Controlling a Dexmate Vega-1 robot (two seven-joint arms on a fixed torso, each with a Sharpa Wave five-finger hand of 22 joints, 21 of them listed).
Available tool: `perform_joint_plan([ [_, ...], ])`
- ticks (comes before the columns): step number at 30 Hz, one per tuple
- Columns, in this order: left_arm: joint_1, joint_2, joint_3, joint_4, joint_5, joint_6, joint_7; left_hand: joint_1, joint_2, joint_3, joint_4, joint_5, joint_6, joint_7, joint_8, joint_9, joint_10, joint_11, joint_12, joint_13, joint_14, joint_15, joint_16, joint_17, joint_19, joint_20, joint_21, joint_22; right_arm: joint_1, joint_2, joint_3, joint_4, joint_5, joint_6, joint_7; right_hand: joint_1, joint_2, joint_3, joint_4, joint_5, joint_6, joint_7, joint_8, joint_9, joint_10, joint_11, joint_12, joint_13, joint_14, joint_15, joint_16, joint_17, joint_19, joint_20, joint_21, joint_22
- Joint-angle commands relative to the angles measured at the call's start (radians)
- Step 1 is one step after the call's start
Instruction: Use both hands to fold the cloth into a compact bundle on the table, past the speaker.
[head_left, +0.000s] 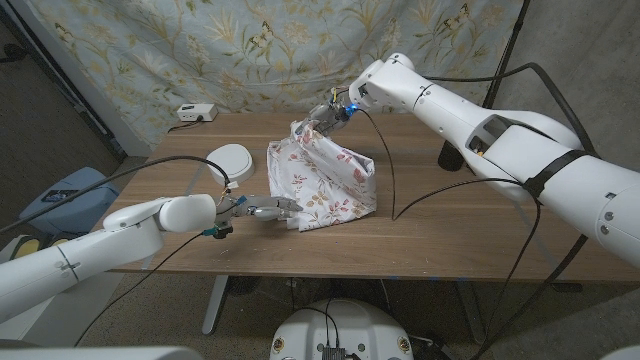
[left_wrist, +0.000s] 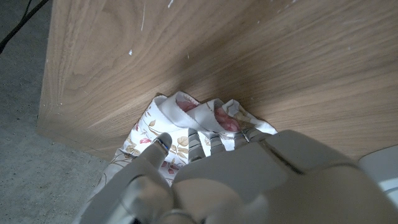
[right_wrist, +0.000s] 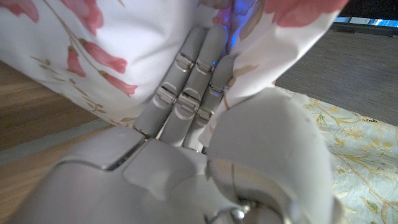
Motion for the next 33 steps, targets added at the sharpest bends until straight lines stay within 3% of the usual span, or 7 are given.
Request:
perform_joint_plan([
  [1, 0.005, -0.004, -0.006, 0.008, -0.012, -0.008, -0.001, 0.012, 0.002, 0.000, -0.003, 0.000, 0.008, 0.000, 0.001, 0.005, 0.004, -0.004, 0.006, 0.005, 0.005, -0.002, 0.004, 0.002, 0.020, 0.011, 0.010, 0.004, 0.004, 0.068, 0.006, 0.104, -0.005, 0.033, 0.002, 0.010, 0.000, -0.005, 0.003, -0.001, 0.036, 0.041, 0.008, 0.003, 0.005, -0.005, -0.001, 0.001, 0.016, -0.018, -0.006, 0.002, -0.004, -0.002, 0.008, 0.003],
  [18, 0.011, -0.002, -0.010, 0.005, -0.018, -0.026, 0.004, 0.017, 0.002, -0.003, -0.006, 0.000, 0.007, -0.004, -0.001, 0.006, 0.005, -0.005, 0.005, 0.005, 0.007, -0.003, 0.004, 0.002, 0.022, 0.011, 0.009, 0.004, -0.001, 0.179, 0.021, 0.286, -0.013, 0.097, -0.002, 0.010, 0.003, -0.010, 0.004, 0.000, 0.035, 0.034, 0.009, 0.002, 0.004, -0.007, -0.005, 0.003, 0.019, -0.019, -0.018, 0.008, -0.009, -0.003, 0.018, 0.003],
  [33, 0.010, -0.009, -0.011, 0.008, -0.034, -0.042, -0.003, 0.021, 0.004, -0.005, -0.007, 0.000, 0.010, -0.005, -0.001, 0.006, 0.006, -0.006, 0.004, 0.005, 0.009, -0.003, 0.004, 0.003, 0.023, 0.010, 0.009, 0.004, 0.053, 0.332, 0.057, 0.617, -0.046, 0.275, -0.002, 0.008, 0.004, -0.015, 0.005, 0.000, 0.036, 0.029, 0.012, 0.002, 0.007, -0.013, -0.009, 0.002, 0.025, -0.019, -0.029, 0.012, -0.011, -0.003, 0.028, 0.002],
])
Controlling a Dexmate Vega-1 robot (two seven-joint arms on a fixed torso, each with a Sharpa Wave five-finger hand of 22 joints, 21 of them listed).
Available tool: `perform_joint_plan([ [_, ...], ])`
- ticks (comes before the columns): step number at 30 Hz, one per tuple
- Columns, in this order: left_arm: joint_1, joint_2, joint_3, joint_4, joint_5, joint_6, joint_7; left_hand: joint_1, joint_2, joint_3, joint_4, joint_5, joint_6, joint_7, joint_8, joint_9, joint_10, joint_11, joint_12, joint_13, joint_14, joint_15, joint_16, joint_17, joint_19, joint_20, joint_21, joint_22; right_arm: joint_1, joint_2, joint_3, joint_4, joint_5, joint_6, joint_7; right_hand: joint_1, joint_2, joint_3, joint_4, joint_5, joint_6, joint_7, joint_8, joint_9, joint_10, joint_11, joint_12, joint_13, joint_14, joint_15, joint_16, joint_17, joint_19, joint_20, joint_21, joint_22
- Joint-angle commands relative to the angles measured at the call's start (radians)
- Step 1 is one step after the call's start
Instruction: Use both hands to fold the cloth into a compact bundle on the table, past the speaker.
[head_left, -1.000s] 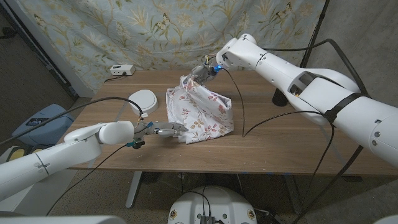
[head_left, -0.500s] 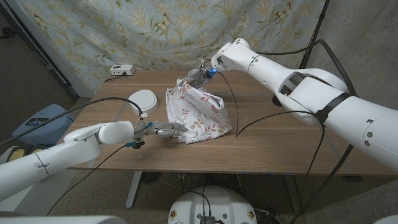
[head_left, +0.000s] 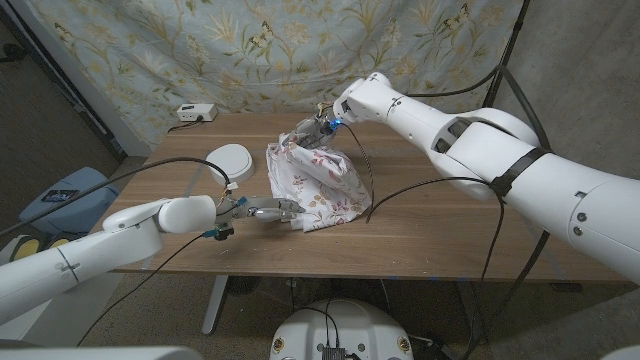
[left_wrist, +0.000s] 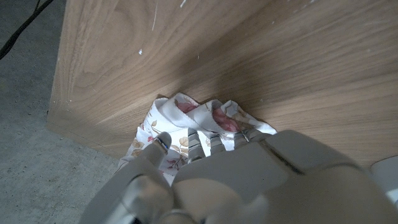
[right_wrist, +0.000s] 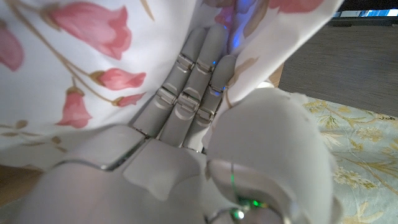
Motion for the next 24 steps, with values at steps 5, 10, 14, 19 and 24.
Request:
perform_joint_plan([
  [5, 0.000, -0.005, -0.003, 0.004, -0.018, -0.015, -0.004, 0.009, 0.002, -0.001, -0.001, 0.001, 0.007, -0.002, 0.002, 0.001, 0.007, -0.006, 0.005, 0.002, 0.003, 0.001, 0.004, 0.003, 0.031, 0.016, 0.009, 0.005, 0.027, 0.129, 0.041, 0.271, -0.035, 0.169, -0.039, 0.004, 0.001, -0.004, 0.003, 0.000, 0.035, 0.027, 0.004, 0.005, 0.002, -0.013, -0.007, -0.001, 0.014, -0.016, -0.004, 0.005, -0.003, -0.002, 0.009, 0.002],
  [10, -0.001, -0.007, -0.002, 0.007, -0.019, -0.018, -0.005, 0.011, 0.002, -0.002, -0.002, 0.000, 0.008, -0.002, 0.002, 0.001, 0.008, -0.006, 0.005, 0.002, 0.004, 0.002, 0.004, 0.003, 0.031, 0.016, 0.009, 0.005, 0.019, 0.134, 0.047, 0.274, -0.041, 0.171, -0.050, -0.002, 0.004, -0.007, 0.006, 0.001, 0.025, 0.019, 0.001, 0.003, -0.009, -0.012, -0.025, -0.018, 0.008, -0.015, -0.016, 0.004, -0.009, -0.001, 0.012, 0.001],
  [14, -0.002, -0.009, -0.001, 0.009, -0.018, -0.022, -0.004, 0.011, 0.002, -0.002, -0.001, 0.000, 0.009, -0.003, 0.002, 0.001, 0.009, -0.005, 0.005, 0.002, 0.005, 0.001, 0.005, 0.003, 0.032, 0.016, 0.009, 0.005, 0.017, 0.134, 0.044, 0.273, -0.048, 0.172, -0.037, -0.012, 0.009, -0.009, 0.011, 0.001, 0.005, 0.025, -0.006, 0.000, -0.016, 0.003, -0.058, -0.061, -0.003, -0.015, -0.032, 0.003, -0.021, 0.001, 0.013, 0.000],
  [19, -0.001, -0.009, -0.001, 0.007, -0.020, -0.023, -0.005, 0.013, 0.003, -0.003, -0.002, 0.000, 0.011, -0.004, 0.003, 0.001, 0.010, -0.005, 0.005, 0.002, 0.005, 0.001, 0.005, 0.003, 0.033, 0.015, 0.010, 0.005, 0.014, 0.131, 0.040, 0.271, -0.055, 0.169, -0.010, -0.047, 0.011, -0.022, 0.022, -0.001, -0.039, 0.030, -0.024, -0.006, -0.052, 0.026, -0.129, -0.137, -0.042, -0.014, -0.086, -0.036, -0.031, 0.014, 0.016, -0.004],
  [24, -0.001, -0.012, 0.002, 0.004, -0.014, -0.025, -0.004, 0.014, 0.003, -0.003, -0.002, 0.001, 0.012, -0.004, 0.002, 0.001, 0.011, -0.005, 0.005, 0.002, 0.006, 0.001, 0.005, 0.003, 0.034, 0.015, 0.010, 0.005, 0.008, 0.127, 0.035, 0.272, -0.059, 0.180, 0.025, -0.111, 0.002, -0.053, 0.038, -0.003, -0.187, 0.031, -0.099, -0.024, -0.130, 0.080, -0.229, -0.222, -0.090, 0.000, -0.136, -0.087, -0.059, 0.038, 0.010, -0.008],
])
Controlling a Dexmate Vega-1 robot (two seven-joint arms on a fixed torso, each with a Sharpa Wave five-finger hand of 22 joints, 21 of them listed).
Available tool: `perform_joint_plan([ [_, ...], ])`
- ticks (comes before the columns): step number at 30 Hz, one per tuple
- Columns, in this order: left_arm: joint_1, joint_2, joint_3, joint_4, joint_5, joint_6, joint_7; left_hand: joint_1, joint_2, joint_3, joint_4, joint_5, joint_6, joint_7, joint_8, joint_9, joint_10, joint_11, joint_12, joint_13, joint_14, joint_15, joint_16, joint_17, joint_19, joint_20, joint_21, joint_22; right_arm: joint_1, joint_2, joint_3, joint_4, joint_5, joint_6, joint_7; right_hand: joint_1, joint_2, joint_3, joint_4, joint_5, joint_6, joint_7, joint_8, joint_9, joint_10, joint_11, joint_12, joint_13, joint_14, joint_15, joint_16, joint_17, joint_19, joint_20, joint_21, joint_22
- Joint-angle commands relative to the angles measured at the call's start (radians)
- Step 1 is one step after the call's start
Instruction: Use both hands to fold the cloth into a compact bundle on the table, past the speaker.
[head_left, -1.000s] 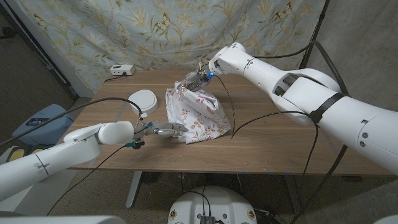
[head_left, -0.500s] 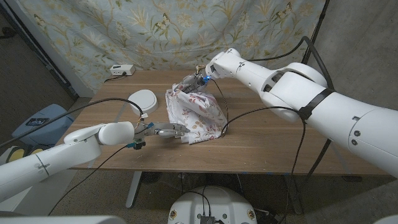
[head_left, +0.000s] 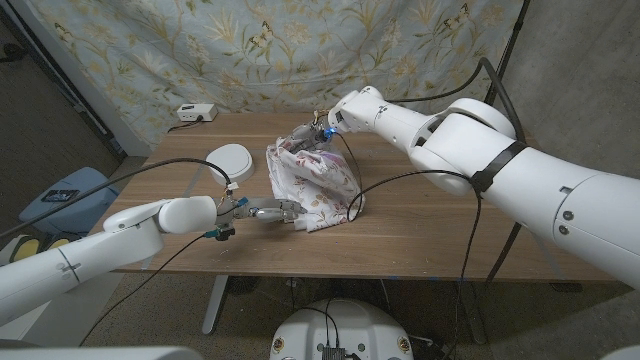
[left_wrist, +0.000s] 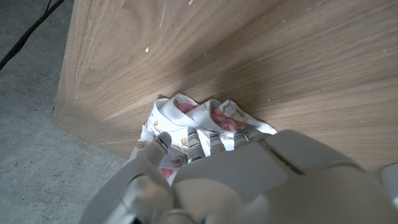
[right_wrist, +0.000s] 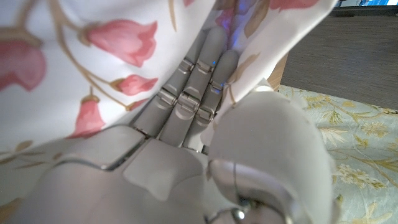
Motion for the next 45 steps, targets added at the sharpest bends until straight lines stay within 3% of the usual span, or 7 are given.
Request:
perform_joint_plan([
  [1, -0.002, -0.005, 0.004, -0.002, 0.001, -0.008, -0.002, 0.014, 0.004, -0.003, -0.002, 0.001, 0.006, 0.002, 0.002, 0.001, 0.005, 0.001, 0.005, 0.004, 0.007, 0.002, 0.005, 0.003, 0.034, 0.016, 0.010, 0.005, -0.013, 0.008, -0.002, 0.021, -0.014, 0.020, 0.056, -0.054, -0.014, -0.027, 0.010, -0.004, -0.122, 0.004, -0.060, -0.015, -0.060, 0.039, -0.072, -0.056, -0.049, 0.009, -0.038, -0.042, -0.020, 0.019, 0.001, 0.000],
  [5, -0.004, -0.008, 0.006, -0.001, 0.006, -0.013, -0.003, 0.016, 0.004, -0.004, -0.002, 0.001, 0.006, 0.000, 0.002, 0.001, 0.008, 0.001, 0.006, 0.004, 0.008, 0.001, 0.005, 0.003, 0.035, 0.016, 0.010, 0.005, -0.017, 0.008, -0.006, 0.022, -0.018, 0.030, 0.069, -0.082, -0.028, -0.041, 0.012, -0.003, -0.183, -0.010, -0.096, -0.026, -0.097, 0.070, -0.112, -0.086, -0.065, 0.030, -0.050, -0.073, -0.037, 0.036, -0.009, -0.001],
  [8, -0.004, -0.008, 0.006, -0.003, 0.007, -0.013, -0.003, 0.017, 0.005, -0.003, -0.003, 0.001, 0.006, -0.001, 0.002, 0.001, 0.009, 0.000, 0.006, 0.004, 0.009, 0.000, 0.005, 0.003, 0.036, 0.016, 0.010, 0.005, -0.021, 0.008, -0.006, 0.023, -0.018, 0.034, 0.072, -0.088, -0.030, -0.045, 0.012, -0.002, -0.213, -0.020, -0.113, -0.030, -0.104, 0.078, -0.125, -0.095, -0.081, 0.036, -0.055, -0.081, -0.042, 0.040, -0.012, -0.002],
  [13, -0.001, -0.007, 0.005, -0.005, 0.004, -0.016, -0.003, 0.019, 0.005, -0.003, -0.003, 0.001, 0.007, -0.003, 0.002, 0.001, 0.009, 0.000, 0.006, 0.004, 0.010, 0.000, 0.005, 0.003, 0.037, 0.016, 0.010, 0.005, -0.030, 0.010, -0.003, 0.027, -0.015, 0.043, 0.057, -0.098, -0.034, -0.051, 0.012, -0.001, -0.234, -0.033, -0.126, -0.035, -0.117, 0.083, -0.141, -0.107, -0.095, 0.046, -0.055, -0.088, -0.050, 0.046, -0.017, -0.002],
  [22, -0.003, -0.008, 0.006, -0.014, 0.008, -0.020, -0.007, 0.022, 0.005, -0.004, -0.003, 0.001, 0.009, -0.004, 0.002, 0.001, 0.013, 0.000, 0.006, 0.005, 0.015, 0.001, 0.007, 0.003, 0.040, 0.016, 0.011, 0.005, -0.059, 0.011, -0.002, 0.031, -0.005, 0.081, 0.012, -0.106, -0.034, -0.057, 0.009, 0.002, -0.255, -0.081, -0.144, -0.043, -0.142, 0.104, -0.172, -0.127, -0.125, 0.066, -0.055, -0.099, -0.067, 0.059, -0.027, -0.003],
  [29, 0.013, 0.001, -0.009, -0.031, -0.010, -0.009, 0.006, 0.024, 0.005, -0.003, -0.003, 0.001, 0.010, -0.003, 0.002, 0.001, 0.019, 0.000, 0.008, 0.005, 0.022, -0.003, 0.008, 0.003, 0.041, 0.018, 0.011, 0.005, -0.093, -0.007, -0.005, 0.003, 0.008, 0.084, -0.032, -0.114, -0.034, -0.062, 0.007, 0.004, -0.269, -0.102, -0.161, -0.051, -0.200, 0.128, -0.215, -0.145, -0.166, 0.082, -0.059, -0.114, -0.091, 0.070, -0.042, -0.003],
  [45, 0.147, 0.119, -0.158, -0.148, -0.190, 0.050, 0.136, 0.045, 0.003, 0.005, -0.019, 0.002, 0.046, -0.004, 0.011, 0.001, 0.065, -0.003, 0.021, 0.005, 0.064, -0.007, 0.013, 0.000, 0.076, 0.016, 0.020, 0.004, -0.083, -0.014, -0.005, 0.033, 0.013, 0.095, -0.001, -0.115, -0.032, -0.064, 0.002, 0.006, -0.277, -0.109, -0.172, -0.058, -0.218, 0.140, -0.239, -0.157, -0.198, 0.094, -0.057, -0.123, -0.102, 0.080, -0.051, -0.003],
])
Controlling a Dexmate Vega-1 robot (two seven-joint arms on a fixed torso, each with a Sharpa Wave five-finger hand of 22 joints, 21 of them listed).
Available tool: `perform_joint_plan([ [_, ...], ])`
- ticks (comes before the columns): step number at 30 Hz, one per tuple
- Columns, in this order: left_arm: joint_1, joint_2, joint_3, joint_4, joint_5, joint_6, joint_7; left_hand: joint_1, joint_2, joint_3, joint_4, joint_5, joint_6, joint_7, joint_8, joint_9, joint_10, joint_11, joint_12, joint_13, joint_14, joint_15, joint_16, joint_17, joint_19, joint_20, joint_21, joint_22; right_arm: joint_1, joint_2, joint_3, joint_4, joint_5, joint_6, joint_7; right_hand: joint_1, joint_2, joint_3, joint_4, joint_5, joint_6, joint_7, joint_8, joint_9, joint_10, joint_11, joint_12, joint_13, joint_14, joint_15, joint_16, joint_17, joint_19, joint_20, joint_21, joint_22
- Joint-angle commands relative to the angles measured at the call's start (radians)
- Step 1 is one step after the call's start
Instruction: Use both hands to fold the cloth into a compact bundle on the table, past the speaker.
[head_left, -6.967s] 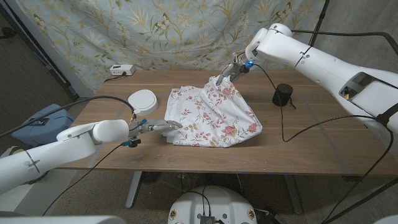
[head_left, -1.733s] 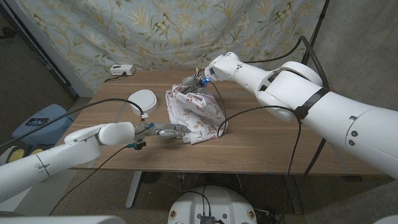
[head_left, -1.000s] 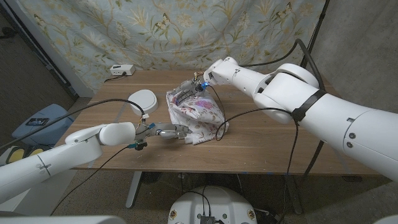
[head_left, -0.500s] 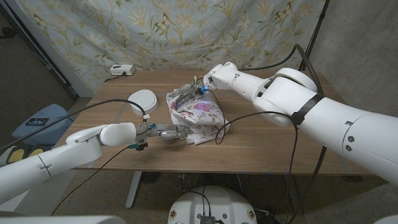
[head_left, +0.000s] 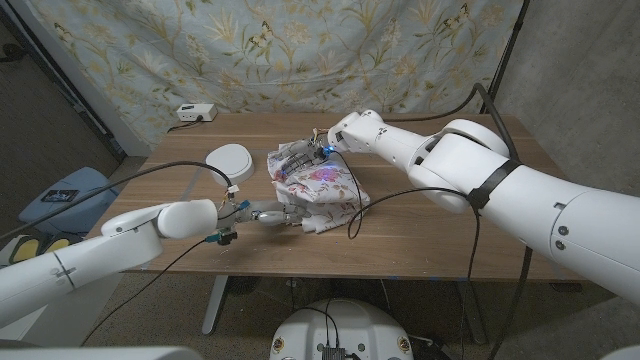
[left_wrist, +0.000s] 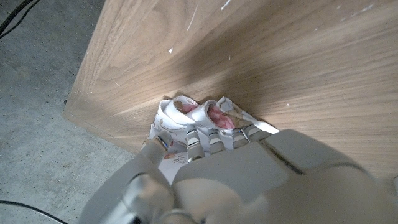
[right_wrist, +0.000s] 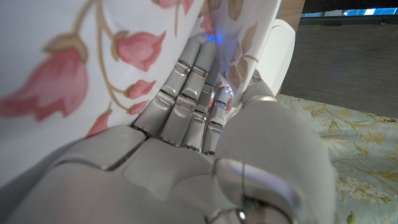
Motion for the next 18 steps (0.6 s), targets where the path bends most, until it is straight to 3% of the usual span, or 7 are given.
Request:
perform_joint_plan([
  [1, 0.090, 0.090, -0.116, -0.091, -0.137, 0.048, 0.095, 0.015, -0.003, 0.004, -0.007, 0.003, 0.018, 0.001, 0.005, 0.002, 0.019, -0.001, 0.012, 0.004, 0.015, 0.004, 0.006, 0.001, 0.042, 0.028, 0.003, 0.003, 0.001, -0.009, 0.000, 0.013, 0.002, 0.004, 0.013, -0.009, 0.001, -0.004, -0.004, 0.006, 0.001, -0.004, -0.007, 0.001, -0.005, 0.005, -0.004, -0.001, -0.009, 0.004, 0.003, -0.002, -0.005, 0.001, -0.002, 0.001],
  [7, 0.147, 0.148, -0.172, -0.124, -0.214, 0.051, 0.132, 0.022, -0.002, 0.005, -0.012, 0.002, 0.030, 0.001, 0.007, 0.002, 0.030, -0.001, 0.014, 0.004, 0.028, 0.001, 0.007, 0.001, 0.050, 0.029, 0.004, 0.003, 0.003, -0.014, 0.007, 0.013, 0.006, 0.001, 0.008, -0.011, 0.002, -0.005, -0.004, 0.006, 0.003, -0.003, -0.009, -0.001, -0.011, 0.011, -0.009, -0.001, -0.013, 0.008, 0.005, -0.005, -0.007, 0.003, -0.004, 0.001],
  [14, 0.267, 0.239, -0.278, -0.156, -0.350, 0.028, 0.226, 0.026, -0.004, 0.004, -0.014, 0.002, 0.046, 0.003, 0.010, 0.002, 0.045, 0.000, 0.017, 0.004, 0.042, 0.003, 0.009, 0.002, 0.061, 0.031, 0.006, 0.002, 0.007, -0.027, 0.008, 0.012, 0.005, -0.007, 0.028, -0.012, 0.002, -0.006, -0.005, 0.007, 0.005, -0.001, -0.010, -0.002, -0.014, 0.012, -0.013, -0.001, -0.022, 0.012, 0.006, -0.007, -0.009, 0.006, -0.007, 0.001],
  [16, 0.353, 0.305, -0.354, -0.160, -0.402, -0.011, 0.286, 0.026, -0.004, 0.005, -0.014, 0.001, 0.050, 0.004, 0.011, 0.002, 0.049, 0.000, 0.018, 0.004, 0.048, 0.004, 0.010, 0.002, 0.064, 0.032, 0.007, 0.002, 0.008, -0.033, 0.010, 0.012, 0.006, -0.015, 0.042, -0.012, 0.002, -0.006, -0.006, 0.007, 0.006, 0.000, -0.010, -0.003, -0.016, 0.013, -0.014, -0.001, -0.024, 0.012, 0.006, -0.008, -0.010, 0.007, -0.008, 0.001],
  [18, 0.464, 0.318, -0.469, -0.155, -0.415, -0.030, 0.305, 0.028, -0.006, 0.006, -0.015, 0.002, 0.055, 0.003, 0.011, 0.002, 0.055, -0.001, 0.019, 0.004, 0.053, 0.003, 0.010, 0.002, 0.070, 0.033, 0.008, 0.002, 0.008, -0.036, 0.011, 0.012, 0.006, -0.019, 0.047, -0.012, 0.002, -0.007, -0.006, 0.007, 0.008, 0.003, -0.011, -0.003, -0.019, 0.016, -0.016, -0.001, -0.026, 0.013, 0.006, -0.010, -0.011, 0.008, -0.009, 0.001],
])
